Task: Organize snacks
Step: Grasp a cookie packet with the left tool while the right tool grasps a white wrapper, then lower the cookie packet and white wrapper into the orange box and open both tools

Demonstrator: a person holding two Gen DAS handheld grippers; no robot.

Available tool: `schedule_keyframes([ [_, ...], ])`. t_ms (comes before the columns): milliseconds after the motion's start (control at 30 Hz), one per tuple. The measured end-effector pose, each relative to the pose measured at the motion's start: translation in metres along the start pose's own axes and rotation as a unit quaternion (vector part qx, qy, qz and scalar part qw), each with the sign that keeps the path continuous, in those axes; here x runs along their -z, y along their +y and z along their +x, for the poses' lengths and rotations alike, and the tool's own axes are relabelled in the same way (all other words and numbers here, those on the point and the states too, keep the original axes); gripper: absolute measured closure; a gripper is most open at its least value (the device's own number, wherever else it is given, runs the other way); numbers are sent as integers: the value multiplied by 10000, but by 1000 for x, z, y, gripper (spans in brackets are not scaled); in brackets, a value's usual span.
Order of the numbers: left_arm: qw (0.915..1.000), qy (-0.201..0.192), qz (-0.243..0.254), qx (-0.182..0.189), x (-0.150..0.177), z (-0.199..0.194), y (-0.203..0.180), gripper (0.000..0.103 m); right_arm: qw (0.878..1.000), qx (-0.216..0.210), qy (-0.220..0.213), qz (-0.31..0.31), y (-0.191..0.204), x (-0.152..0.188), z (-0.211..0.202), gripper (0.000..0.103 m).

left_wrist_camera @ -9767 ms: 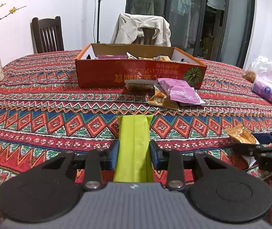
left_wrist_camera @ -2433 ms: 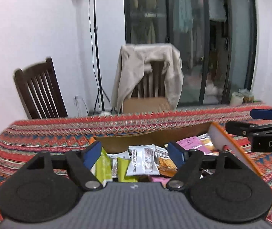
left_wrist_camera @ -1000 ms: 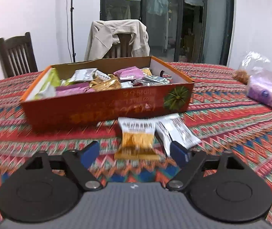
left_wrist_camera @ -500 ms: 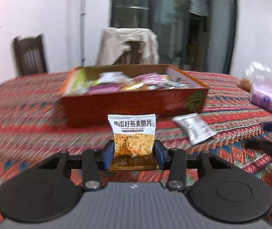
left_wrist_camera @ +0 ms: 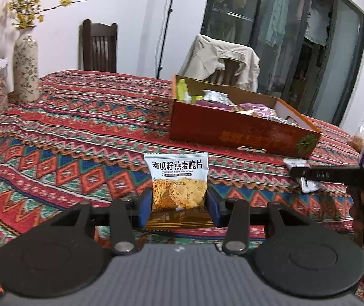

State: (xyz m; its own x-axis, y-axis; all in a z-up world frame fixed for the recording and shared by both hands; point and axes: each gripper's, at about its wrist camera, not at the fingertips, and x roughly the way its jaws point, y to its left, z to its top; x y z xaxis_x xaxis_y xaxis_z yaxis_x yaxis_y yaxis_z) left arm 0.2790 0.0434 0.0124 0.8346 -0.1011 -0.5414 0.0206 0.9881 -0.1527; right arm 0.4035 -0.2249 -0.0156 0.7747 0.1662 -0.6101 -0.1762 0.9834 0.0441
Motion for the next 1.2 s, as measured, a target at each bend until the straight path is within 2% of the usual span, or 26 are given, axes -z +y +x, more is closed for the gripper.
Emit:
schedule_keyframes([
  [200, 9983, 119, 306, 475, 10, -2, -40, 58, 9999, -137, -92, -3, -4, 42, -66, 55],
  [300, 9971, 178, 494, 556, 16, -3, -58, 58, 9996, -225, -83, 138, -13, 72, -102, 55],
  [467, 9960, 143, 643, 601, 18, -10, -76, 58, 9989, 91, -100, 451, -37, 100, -133, 55],
  [633, 9958, 50, 729, 551, 21, -21, -86, 58, 9984, 42, -268, 495, -45, 104, -147, 55],
  [933, 9971, -8, 681, 339, 18, -33, -78, 58, 9980, -190, -398, 446, -36, 100, -147, 55],
  [1200, 9967, -58, 468, 660, -9, -23, -72, 58, 9968, -451, -617, 214, -25, 76, -151, 55],
])
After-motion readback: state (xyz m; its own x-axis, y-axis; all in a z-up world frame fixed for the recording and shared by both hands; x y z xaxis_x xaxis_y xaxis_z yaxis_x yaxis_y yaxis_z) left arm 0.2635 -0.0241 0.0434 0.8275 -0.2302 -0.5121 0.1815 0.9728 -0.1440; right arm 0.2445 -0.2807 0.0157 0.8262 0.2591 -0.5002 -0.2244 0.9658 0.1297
